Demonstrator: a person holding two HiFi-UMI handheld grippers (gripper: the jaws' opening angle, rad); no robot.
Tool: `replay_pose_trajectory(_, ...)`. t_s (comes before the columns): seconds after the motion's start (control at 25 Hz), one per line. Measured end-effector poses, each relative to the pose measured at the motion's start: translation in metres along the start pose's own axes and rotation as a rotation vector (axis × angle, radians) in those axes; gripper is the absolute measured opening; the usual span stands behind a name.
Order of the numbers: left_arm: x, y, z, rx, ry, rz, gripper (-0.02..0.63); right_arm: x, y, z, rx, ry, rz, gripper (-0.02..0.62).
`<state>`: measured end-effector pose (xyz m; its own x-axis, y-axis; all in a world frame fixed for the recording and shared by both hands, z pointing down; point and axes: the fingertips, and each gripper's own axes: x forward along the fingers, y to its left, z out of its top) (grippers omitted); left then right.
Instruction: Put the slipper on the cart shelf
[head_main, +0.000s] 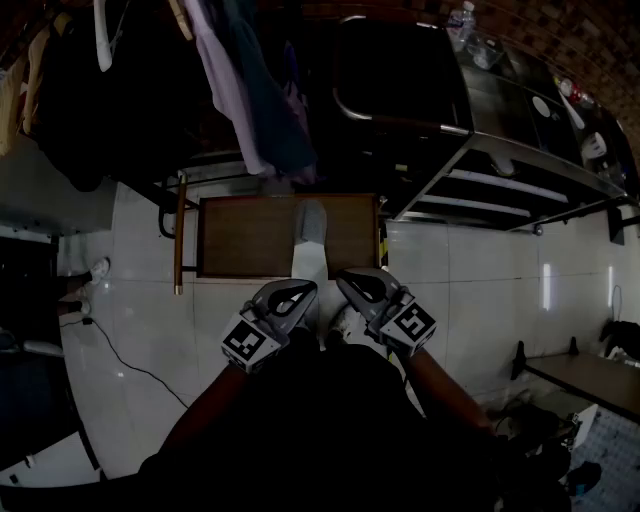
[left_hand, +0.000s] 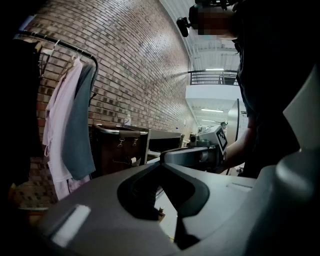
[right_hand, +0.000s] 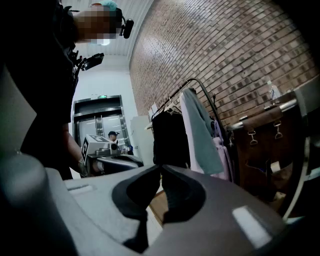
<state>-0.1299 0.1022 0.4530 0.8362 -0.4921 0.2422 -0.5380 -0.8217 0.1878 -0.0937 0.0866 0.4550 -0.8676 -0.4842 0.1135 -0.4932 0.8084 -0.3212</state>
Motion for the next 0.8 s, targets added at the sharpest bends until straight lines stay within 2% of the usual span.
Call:
replay_pose_trajectory(0.24, -0.006, 0.020, -0.013, -0.010, 0.001, -0.009, 0.002, 0.019, -0.009, -0.011, 0.010, 0.032, -0.012, 0.003)
replay_pose_trajectory(0.36, -0.010, 0.040, -0.025, 0.014, -0.016, -0.035, 0.002, 0.035, -0.019, -0.029, -0.004, 0.068, -0.027, 0.004)
replay_pose_trajectory(0.48, -0.014, 0.061, -0.021, -0.022, -0.027, -0.046, 0.002, 0.051, -0.026, -0.047, 0.015, 0.116, -0.063, 0.008)
replay_pose_trajectory(0.56, -0.016, 0.079, -0.023, -0.017, -0.046, -0.056, 0.002, 0.062, -0.032, -0.063, 0.031, 0.163, -0.085, 0.009)
replay_pose_trajectory(0.68, -0.020, 0.097, -0.024, -0.040, -0.043, -0.080, 0.002, 0.075, -0.045, -0.102, 0.101, 0.262, -0.135, 0.016)
replay_pose_trajectory(0.8, -0.022, 0.112, -0.030, -0.056, -0.048, -0.097, 0.002, 0.081, -0.062, -0.147, 0.204, 0.362, -0.187, 0.057)
